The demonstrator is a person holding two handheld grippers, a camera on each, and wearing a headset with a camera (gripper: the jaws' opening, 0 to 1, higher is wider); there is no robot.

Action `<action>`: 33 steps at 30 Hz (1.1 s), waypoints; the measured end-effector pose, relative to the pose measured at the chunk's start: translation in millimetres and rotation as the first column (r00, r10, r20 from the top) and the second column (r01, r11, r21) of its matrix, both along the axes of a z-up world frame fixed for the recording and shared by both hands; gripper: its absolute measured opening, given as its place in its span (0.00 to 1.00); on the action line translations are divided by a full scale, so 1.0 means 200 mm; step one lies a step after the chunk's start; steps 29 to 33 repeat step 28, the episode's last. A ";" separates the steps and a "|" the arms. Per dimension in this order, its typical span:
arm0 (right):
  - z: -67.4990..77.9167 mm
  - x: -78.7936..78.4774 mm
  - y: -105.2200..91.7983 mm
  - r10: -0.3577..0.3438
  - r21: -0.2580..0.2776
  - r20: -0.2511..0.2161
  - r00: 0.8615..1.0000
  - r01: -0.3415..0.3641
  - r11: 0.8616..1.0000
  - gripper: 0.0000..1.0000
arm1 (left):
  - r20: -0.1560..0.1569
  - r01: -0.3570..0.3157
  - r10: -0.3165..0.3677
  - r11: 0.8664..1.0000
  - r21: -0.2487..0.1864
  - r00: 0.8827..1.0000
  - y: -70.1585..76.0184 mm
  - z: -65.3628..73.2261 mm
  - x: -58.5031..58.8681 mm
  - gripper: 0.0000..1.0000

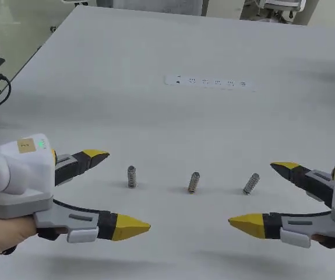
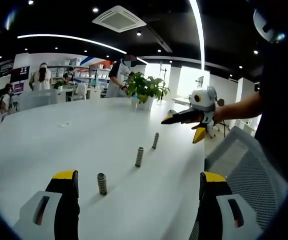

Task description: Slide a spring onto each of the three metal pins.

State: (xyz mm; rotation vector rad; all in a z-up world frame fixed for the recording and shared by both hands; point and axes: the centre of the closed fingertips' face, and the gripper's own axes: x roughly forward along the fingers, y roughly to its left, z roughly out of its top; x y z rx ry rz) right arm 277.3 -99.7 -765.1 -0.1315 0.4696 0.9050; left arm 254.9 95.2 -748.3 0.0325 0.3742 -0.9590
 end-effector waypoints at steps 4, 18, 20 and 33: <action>0.00 -0.01 -0.05 -0.026 0.004 -0.007 1.000 0.026 1.000 0.99 | -0.001 -0.012 0.012 1.000 -0.005 1.000 0.01 0.01 0.00 0.98; -0.04 -0.08 -0.18 -0.095 -0.023 -0.059 0.994 0.094 0.995 0.99 | -0.035 -0.050 0.051 0.998 0.024 0.998 0.08 -0.03 -0.03 0.98; -0.05 -0.09 -0.19 -0.113 -0.025 -0.077 0.991 0.112 0.993 0.99 | -0.043 -0.055 0.056 0.998 0.019 0.997 0.09 -0.03 -0.04 0.98; -0.12 -0.13 -0.25 -0.141 -0.070 -0.111 0.984 0.134 0.989 0.99 | -0.055 -0.089 0.091 0.995 0.034 0.994 0.12 -0.05 -0.05 0.98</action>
